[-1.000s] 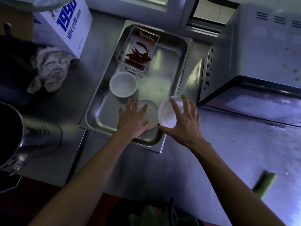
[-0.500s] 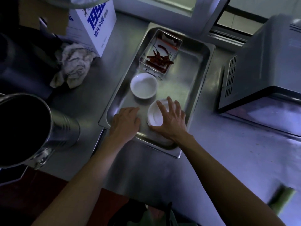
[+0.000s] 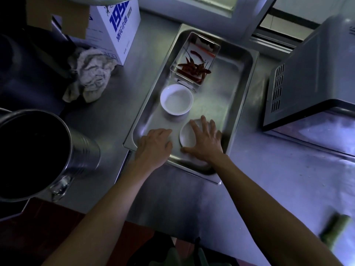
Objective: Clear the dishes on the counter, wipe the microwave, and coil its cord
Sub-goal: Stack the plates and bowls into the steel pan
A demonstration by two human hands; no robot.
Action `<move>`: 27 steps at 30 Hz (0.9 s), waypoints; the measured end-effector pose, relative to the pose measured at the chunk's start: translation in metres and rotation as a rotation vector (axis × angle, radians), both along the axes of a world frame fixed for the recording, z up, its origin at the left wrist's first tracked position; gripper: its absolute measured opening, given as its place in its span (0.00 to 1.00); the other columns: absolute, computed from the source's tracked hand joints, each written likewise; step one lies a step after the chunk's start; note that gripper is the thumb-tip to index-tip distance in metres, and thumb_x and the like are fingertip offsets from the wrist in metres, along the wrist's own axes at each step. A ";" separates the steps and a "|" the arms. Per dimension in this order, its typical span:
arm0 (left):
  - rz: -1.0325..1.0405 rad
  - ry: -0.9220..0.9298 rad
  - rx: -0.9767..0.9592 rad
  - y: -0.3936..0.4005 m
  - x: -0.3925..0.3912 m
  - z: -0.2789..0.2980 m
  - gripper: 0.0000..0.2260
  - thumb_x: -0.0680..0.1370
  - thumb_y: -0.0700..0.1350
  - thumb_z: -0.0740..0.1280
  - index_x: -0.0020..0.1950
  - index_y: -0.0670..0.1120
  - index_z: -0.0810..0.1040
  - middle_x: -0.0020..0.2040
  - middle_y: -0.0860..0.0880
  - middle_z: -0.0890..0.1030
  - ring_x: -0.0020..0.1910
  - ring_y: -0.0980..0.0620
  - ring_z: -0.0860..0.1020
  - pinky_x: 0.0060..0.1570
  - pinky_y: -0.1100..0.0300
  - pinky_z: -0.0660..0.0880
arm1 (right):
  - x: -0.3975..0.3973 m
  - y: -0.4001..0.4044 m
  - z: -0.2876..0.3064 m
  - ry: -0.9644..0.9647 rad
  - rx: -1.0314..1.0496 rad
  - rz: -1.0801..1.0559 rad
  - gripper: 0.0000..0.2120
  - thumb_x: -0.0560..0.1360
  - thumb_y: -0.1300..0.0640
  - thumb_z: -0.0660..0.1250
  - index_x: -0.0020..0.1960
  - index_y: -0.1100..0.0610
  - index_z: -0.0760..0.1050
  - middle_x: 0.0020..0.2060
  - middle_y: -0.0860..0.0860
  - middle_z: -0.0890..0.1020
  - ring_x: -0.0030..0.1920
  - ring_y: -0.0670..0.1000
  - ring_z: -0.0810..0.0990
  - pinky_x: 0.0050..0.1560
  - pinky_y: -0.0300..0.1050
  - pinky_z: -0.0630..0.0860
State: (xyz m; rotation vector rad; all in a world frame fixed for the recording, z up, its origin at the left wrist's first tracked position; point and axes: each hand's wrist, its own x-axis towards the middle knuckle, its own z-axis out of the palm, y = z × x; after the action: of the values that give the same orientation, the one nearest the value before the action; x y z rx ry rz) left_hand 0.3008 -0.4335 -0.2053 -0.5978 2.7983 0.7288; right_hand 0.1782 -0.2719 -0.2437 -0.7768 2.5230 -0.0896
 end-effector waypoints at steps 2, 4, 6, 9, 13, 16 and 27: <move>-0.011 -0.001 0.003 0.000 0.001 0.000 0.21 0.81 0.49 0.62 0.74 0.49 0.70 0.70 0.49 0.74 0.68 0.46 0.71 0.62 0.47 0.71 | 0.001 0.000 0.000 0.005 -0.002 0.000 0.53 0.66 0.27 0.68 0.80 0.41 0.43 0.80 0.51 0.38 0.79 0.63 0.39 0.74 0.71 0.50; -0.016 0.000 0.013 0.000 0.000 0.002 0.21 0.81 0.49 0.61 0.74 0.49 0.70 0.70 0.48 0.74 0.68 0.46 0.70 0.63 0.46 0.70 | 0.001 0.000 0.001 0.006 0.017 0.011 0.53 0.67 0.27 0.68 0.80 0.42 0.43 0.80 0.51 0.37 0.79 0.64 0.38 0.74 0.71 0.49; -0.032 0.005 0.008 0.001 -0.001 0.006 0.21 0.81 0.49 0.62 0.74 0.49 0.70 0.70 0.48 0.74 0.68 0.45 0.71 0.63 0.45 0.70 | 0.001 0.000 0.004 0.017 0.034 0.023 0.52 0.68 0.26 0.66 0.80 0.43 0.43 0.80 0.52 0.37 0.79 0.63 0.37 0.74 0.71 0.49; -0.044 0.011 0.006 0.003 -0.003 0.013 0.21 0.81 0.49 0.62 0.74 0.49 0.69 0.70 0.47 0.74 0.69 0.45 0.70 0.64 0.46 0.69 | 0.005 0.004 0.015 0.048 -0.025 0.012 0.47 0.71 0.28 0.64 0.80 0.44 0.46 0.81 0.53 0.41 0.80 0.61 0.40 0.75 0.68 0.50; -0.063 0.013 -0.003 0.015 -0.009 0.027 0.20 0.79 0.48 0.63 0.71 0.48 0.71 0.68 0.46 0.75 0.66 0.43 0.71 0.62 0.45 0.71 | 0.010 0.020 0.038 0.143 -0.150 -0.024 0.37 0.75 0.37 0.65 0.79 0.47 0.56 0.80 0.53 0.54 0.80 0.59 0.49 0.76 0.61 0.57; -0.111 0.036 -0.042 0.032 -0.017 0.037 0.21 0.80 0.50 0.63 0.72 0.49 0.70 0.67 0.46 0.76 0.65 0.42 0.73 0.60 0.44 0.71 | 0.014 0.042 0.058 0.196 -0.225 -0.057 0.32 0.77 0.43 0.66 0.77 0.49 0.63 0.78 0.54 0.61 0.78 0.58 0.56 0.74 0.56 0.58; -0.354 0.115 -0.074 0.187 -0.031 0.074 0.18 0.79 0.50 0.63 0.69 0.50 0.73 0.63 0.46 0.79 0.61 0.40 0.76 0.54 0.44 0.76 | 0.052 0.232 0.105 0.221 -0.350 -0.325 0.26 0.78 0.48 0.67 0.73 0.53 0.69 0.72 0.53 0.72 0.72 0.58 0.68 0.68 0.55 0.67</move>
State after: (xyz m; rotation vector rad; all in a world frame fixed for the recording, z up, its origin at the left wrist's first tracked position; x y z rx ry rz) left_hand 0.2703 -0.2466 -0.1309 -0.0635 2.9303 0.6048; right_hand 0.2300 -0.0399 -0.1389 -0.5165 2.8680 -0.5983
